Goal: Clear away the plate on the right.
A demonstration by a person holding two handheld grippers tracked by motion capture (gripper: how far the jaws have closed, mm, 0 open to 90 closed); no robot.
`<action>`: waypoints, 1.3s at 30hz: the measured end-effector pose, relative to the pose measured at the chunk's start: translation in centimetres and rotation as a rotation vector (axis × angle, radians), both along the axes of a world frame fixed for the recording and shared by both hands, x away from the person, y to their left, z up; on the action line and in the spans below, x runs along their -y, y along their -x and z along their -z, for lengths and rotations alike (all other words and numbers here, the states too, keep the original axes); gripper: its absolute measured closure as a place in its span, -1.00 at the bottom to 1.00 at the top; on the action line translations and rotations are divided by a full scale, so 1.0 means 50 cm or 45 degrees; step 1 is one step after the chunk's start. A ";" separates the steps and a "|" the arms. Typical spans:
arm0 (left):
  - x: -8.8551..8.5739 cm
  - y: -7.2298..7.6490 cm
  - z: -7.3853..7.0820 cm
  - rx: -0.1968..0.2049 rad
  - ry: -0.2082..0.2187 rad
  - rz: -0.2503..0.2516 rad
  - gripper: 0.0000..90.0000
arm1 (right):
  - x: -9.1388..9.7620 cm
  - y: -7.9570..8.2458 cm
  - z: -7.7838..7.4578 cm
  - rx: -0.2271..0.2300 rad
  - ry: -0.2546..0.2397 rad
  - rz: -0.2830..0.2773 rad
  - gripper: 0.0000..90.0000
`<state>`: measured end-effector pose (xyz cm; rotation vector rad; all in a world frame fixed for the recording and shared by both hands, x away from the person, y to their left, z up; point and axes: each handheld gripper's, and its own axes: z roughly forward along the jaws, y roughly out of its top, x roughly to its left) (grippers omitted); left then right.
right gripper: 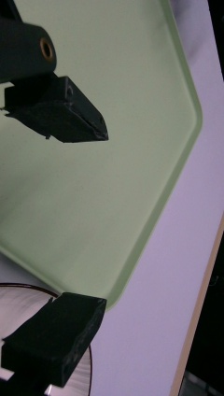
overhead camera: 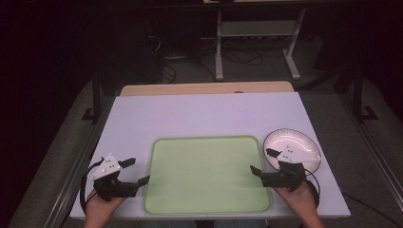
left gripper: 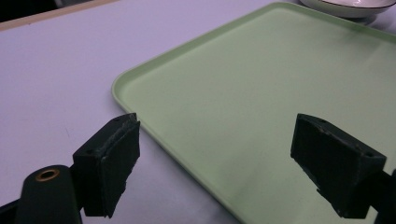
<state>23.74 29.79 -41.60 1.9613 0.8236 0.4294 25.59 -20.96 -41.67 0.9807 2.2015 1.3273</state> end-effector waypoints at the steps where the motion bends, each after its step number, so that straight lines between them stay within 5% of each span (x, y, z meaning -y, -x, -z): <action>1: 0.000 0.000 0.000 0.000 -0.001 0.001 -0.66 | 0.001 0.001 0.000 -0.003 0.002 0.001 -0.65; 26: -0.001 0.000 0.000 0.001 0.000 -0.004 -0.66 | 0.073 0.053 0.001 -0.019 -0.004 0.055 -0.65; 32: 0.001 0.000 0.001 -0.004 -0.003 -0.006 -0.66 | 0.101 0.064 -0.014 -0.042 -0.073 0.060 -0.67; 39: -0.002 -0.001 0.002 -0.006 0.003 -0.017 -0.66 | 0.139 0.067 -0.021 -0.060 -0.077 0.100 -0.67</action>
